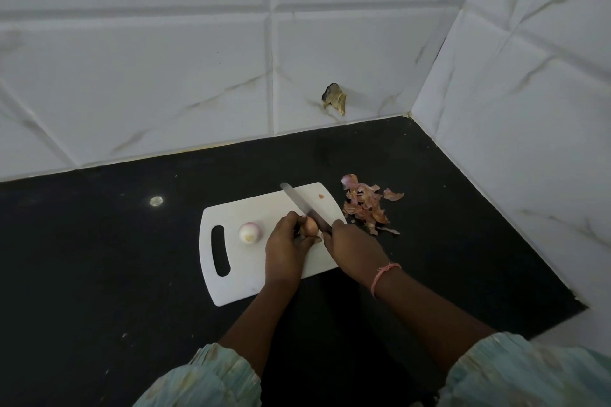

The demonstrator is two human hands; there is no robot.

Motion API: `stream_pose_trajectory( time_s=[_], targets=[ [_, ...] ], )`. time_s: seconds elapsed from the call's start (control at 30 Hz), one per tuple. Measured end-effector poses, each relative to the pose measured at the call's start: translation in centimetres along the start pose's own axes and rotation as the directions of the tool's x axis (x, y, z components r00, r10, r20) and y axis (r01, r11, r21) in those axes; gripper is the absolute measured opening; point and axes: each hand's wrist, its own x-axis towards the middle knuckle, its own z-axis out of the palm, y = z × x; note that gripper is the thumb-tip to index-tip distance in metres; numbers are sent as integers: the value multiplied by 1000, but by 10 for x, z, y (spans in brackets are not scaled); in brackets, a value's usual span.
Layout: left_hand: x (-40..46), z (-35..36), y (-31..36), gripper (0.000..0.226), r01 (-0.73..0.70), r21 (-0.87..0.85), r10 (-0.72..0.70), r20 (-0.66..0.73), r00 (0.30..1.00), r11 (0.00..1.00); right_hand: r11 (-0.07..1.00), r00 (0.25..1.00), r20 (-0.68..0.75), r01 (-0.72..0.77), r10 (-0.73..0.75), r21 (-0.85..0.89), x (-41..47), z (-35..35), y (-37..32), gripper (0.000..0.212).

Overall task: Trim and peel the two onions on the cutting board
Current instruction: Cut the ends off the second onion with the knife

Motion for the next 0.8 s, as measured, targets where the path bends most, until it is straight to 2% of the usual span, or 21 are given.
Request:
stream_pose_trajectory(
  time_s=[0.27,0.5,0.8],
  targets=[
    [-1,1,2,21,-12,21,13,-12,1000,1000,1000,999,50,15,-14,-9,0,-2,2,26],
    [-3,0,0,21,-40,51,41,-16,999,998,998,991,121,40,-47,56,2,-7,7,25],
    [-1,1,2,21,-46,98,49,-21,999,994,997,995,101,17,-25,75,7,-1,10,22]
  ],
)
